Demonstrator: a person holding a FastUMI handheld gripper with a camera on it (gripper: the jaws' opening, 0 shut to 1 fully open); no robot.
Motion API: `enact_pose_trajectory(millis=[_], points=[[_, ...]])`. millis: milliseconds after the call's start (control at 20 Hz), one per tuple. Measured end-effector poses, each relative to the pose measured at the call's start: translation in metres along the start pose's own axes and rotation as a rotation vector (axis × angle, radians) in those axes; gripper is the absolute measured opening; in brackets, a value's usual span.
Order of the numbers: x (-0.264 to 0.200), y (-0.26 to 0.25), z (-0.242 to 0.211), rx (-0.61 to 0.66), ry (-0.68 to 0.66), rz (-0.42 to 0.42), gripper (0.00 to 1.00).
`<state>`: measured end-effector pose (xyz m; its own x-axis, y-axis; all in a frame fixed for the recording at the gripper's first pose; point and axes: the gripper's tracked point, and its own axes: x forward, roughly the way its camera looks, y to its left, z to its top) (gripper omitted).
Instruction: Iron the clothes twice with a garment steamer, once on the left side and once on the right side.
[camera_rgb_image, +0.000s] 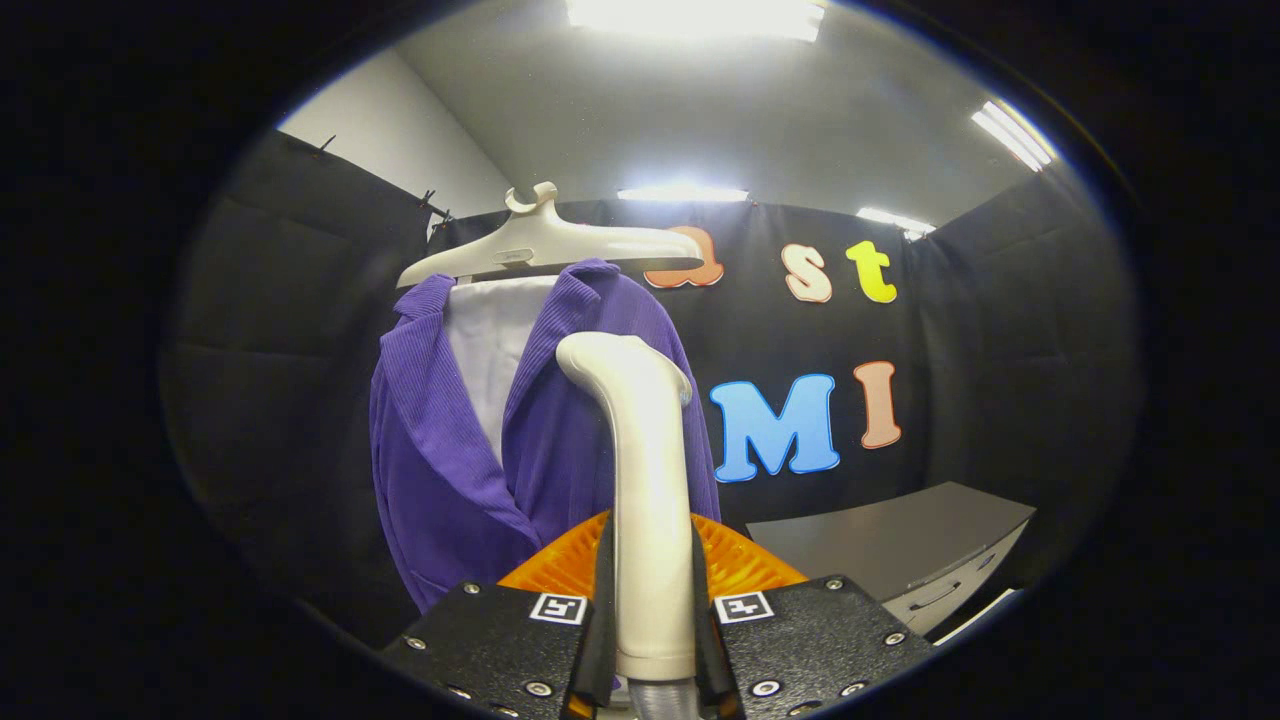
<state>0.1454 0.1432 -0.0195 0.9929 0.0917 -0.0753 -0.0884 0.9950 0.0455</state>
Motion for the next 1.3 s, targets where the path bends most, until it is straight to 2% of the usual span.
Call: enact_pose_trajectory(millis=[750, 950, 1300], points=[[-0.025, -0.012, -0.094, -0.06, 0.133, 0.03, 0.32], [-0.03, -0.013, -0.128, -0.113, 0.183, 0.041, 0.32], [-0.041, -0.008, -0.161, -0.167, 0.238, 0.06, 0.32]])
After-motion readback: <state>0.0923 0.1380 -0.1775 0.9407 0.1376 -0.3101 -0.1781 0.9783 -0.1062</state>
